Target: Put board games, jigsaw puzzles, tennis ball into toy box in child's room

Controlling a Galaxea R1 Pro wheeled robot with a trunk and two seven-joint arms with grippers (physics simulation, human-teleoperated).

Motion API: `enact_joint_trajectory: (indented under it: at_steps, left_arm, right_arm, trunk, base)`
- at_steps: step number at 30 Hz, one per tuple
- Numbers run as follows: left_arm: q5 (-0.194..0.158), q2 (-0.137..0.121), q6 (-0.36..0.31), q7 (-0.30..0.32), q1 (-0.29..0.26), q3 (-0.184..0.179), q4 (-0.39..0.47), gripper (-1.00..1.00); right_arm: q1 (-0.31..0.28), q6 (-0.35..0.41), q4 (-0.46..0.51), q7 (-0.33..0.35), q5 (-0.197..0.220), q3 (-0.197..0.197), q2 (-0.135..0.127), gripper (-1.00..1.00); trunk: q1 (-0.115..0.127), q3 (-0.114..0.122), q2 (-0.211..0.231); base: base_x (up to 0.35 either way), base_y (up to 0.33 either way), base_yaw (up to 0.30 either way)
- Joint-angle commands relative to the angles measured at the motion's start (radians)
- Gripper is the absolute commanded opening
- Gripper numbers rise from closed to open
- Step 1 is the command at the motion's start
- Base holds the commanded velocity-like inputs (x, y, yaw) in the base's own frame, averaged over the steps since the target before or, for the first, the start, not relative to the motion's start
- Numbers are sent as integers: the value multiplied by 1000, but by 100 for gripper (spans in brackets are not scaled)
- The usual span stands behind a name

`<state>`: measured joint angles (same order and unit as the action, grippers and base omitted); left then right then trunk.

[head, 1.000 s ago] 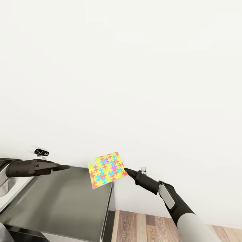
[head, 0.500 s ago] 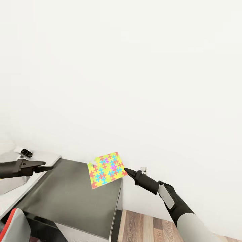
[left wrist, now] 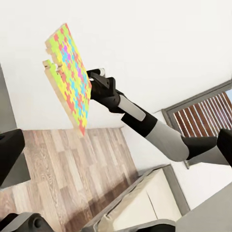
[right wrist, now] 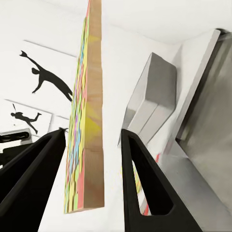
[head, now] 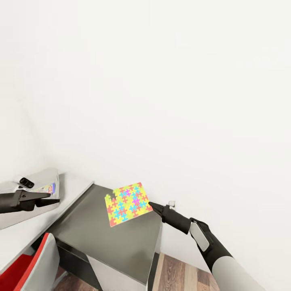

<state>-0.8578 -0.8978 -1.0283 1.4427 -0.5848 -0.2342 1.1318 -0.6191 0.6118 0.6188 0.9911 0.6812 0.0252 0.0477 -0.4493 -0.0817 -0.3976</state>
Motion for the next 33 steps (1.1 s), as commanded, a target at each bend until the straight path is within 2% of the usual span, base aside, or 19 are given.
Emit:
enact_joint_trajectory:
  at_steps: [1,11,21,33]
  left_arm:
    - [-3,-1,-10,4,-3,-4,-1,100]
    - [-4,-24,-11,4,-3,4,-1,100]
    - [-3,-26,-11,2,-3,12,-1,100]
    - [-3,-27,-12,2,-3,30,-1,100]
  right_arm:
    - [-1,7,1,0,8,1,-1,-100]
    - [-1,5,2,2,8,2,0,-100]
    - [-1,4,4,3,7,2,0,-100]
    - [-1,4,4,2,6,2,0,-100]
  trunk:
    - [-1,-2,-2]
    - [-1,-2,-2]
    - [-1,-2,-2]
    - [-1,-2,-2]
  base:
    - [0,0,288]
    - [-42,34,288]
    - [-153,169,288]
    - [-30,10,238]
